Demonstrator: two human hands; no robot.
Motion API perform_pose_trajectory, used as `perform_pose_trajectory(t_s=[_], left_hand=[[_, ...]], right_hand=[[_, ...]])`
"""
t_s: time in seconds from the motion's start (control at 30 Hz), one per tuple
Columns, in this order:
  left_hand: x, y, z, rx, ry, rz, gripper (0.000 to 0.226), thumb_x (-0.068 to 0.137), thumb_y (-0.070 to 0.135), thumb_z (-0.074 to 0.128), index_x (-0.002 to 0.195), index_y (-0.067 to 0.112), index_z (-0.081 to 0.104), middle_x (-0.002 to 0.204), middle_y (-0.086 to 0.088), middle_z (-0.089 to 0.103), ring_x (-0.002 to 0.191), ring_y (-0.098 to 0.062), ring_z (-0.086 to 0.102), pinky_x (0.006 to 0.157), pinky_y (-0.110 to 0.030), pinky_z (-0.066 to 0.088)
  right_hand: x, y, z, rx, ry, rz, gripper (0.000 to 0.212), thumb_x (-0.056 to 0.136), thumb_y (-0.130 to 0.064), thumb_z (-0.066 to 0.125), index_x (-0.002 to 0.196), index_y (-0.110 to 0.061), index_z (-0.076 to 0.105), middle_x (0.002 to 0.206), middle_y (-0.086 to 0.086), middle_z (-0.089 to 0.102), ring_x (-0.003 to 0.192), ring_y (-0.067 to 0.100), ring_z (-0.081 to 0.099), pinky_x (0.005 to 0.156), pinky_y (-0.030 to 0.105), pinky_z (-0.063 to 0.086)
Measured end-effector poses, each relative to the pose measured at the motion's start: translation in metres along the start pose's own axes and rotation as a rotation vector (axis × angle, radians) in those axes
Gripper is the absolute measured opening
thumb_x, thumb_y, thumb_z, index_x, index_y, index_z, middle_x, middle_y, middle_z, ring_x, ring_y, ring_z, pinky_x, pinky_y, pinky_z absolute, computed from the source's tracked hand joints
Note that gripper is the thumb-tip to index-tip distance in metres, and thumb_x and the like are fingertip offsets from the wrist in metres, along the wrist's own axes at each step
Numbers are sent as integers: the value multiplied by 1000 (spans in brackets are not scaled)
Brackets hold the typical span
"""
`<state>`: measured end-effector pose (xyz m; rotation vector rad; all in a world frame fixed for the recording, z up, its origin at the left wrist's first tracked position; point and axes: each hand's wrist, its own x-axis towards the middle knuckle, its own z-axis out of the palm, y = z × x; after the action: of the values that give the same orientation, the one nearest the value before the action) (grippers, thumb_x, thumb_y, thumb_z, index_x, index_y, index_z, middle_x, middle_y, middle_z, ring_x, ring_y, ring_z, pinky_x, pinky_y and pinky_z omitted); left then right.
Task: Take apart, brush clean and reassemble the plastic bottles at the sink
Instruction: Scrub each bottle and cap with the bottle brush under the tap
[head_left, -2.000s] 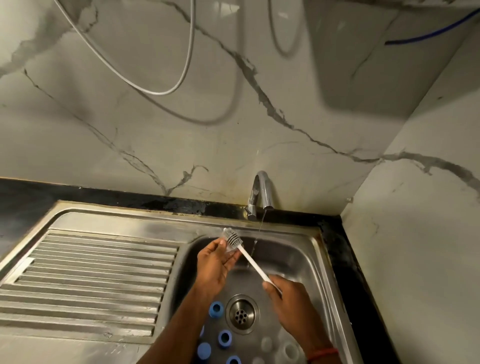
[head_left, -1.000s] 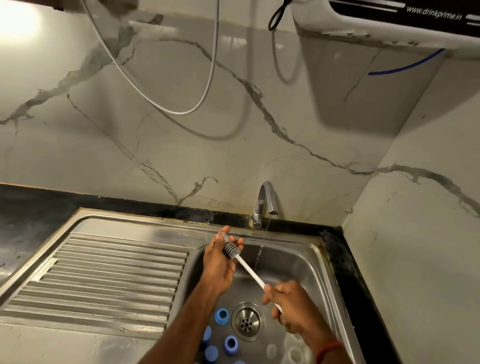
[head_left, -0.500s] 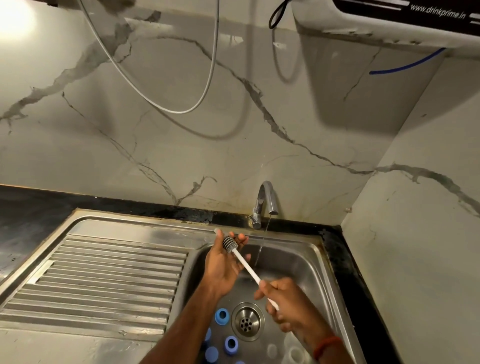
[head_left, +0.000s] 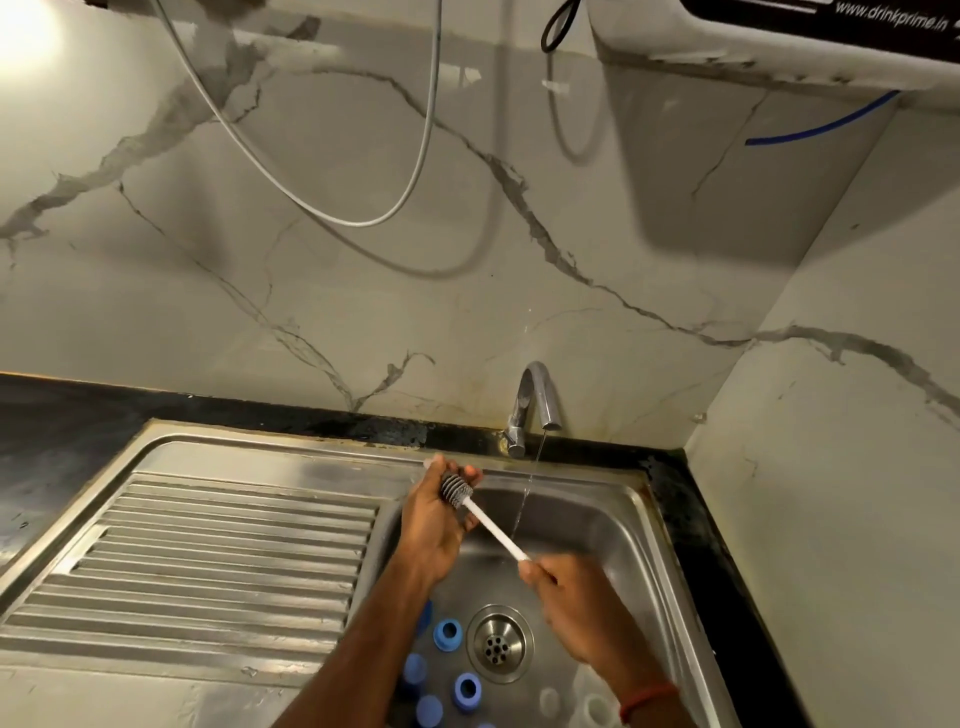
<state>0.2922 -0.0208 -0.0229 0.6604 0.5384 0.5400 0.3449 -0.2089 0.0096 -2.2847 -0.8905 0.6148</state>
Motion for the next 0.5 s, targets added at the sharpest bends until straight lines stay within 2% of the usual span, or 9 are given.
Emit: perform_pose_trajectory(t_s=[0.07,0.1,0.17,0.23,0.3,0.37,0.4,0.43,0.5], left_hand=[[1,5,1,-32,-90,-8,25,96,41,52,91,18,59,91,-6,66,97,-22,68,92,-47,46],[1,7,1,-79,-132,-25,28,101,40,48,89,17,59,88,-6,65,96,-23,67,89,-47,46],[1,9,2,-147,-164,-56,38,106,40,40,86,16,61,86,-5,65,96,-24,65,87,-47,47],[1,8,1,-141,-108,-67,38,106,41,40,87,16,61,85,-5,65,94,-24,66,86,-46,48],[1,0,0,-117,15,-80,32,104,40,45,88,17,61,83,-5,66,87,-22,67,86,-43,48],[2,-7,-3,-111,193,-73,26,103,34,49,86,19,60,76,-2,65,77,-20,65,85,-41,50],[3,-8,-6,-125,278,-74,24,103,31,50,85,19,59,75,-2,64,75,-19,63,87,-41,51],[5,-6,-10,-147,340,-71,22,103,30,51,86,19,59,76,-1,64,75,-18,62,91,-42,51],[6,1,-20,-122,398,-38,23,103,37,53,93,19,63,82,0,65,78,-16,62,92,-41,52]], right_hand=[[3,5,-7,583,-266,237,45,103,-45,47,96,-7,71,53,0,45,38,8,33,36,21,29],[4,9,-13,728,-359,288,48,103,-45,47,103,-3,71,53,2,42,37,6,28,36,16,24],[7,17,-20,809,-476,297,50,103,-42,45,110,2,69,53,3,37,36,5,25,35,13,23],[10,21,-20,781,-499,285,50,104,-41,45,109,2,69,53,3,37,36,5,26,35,15,23],[10,20,-14,572,-373,213,46,104,-42,47,104,-3,70,54,0,43,39,6,30,37,23,27],[9,22,-6,18,-108,-10,36,101,-44,50,100,-13,68,61,-6,53,48,7,44,49,36,42],[9,29,-2,-318,46,-142,30,99,-46,52,101,-20,67,66,-7,58,54,6,51,54,34,46],[6,34,-1,-534,179,-227,24,96,-48,57,103,-27,66,69,-8,61,58,6,56,54,28,46],[0,40,-3,-617,285,-239,20,92,-50,62,104,-34,66,69,-8,63,60,8,61,51,24,45]])
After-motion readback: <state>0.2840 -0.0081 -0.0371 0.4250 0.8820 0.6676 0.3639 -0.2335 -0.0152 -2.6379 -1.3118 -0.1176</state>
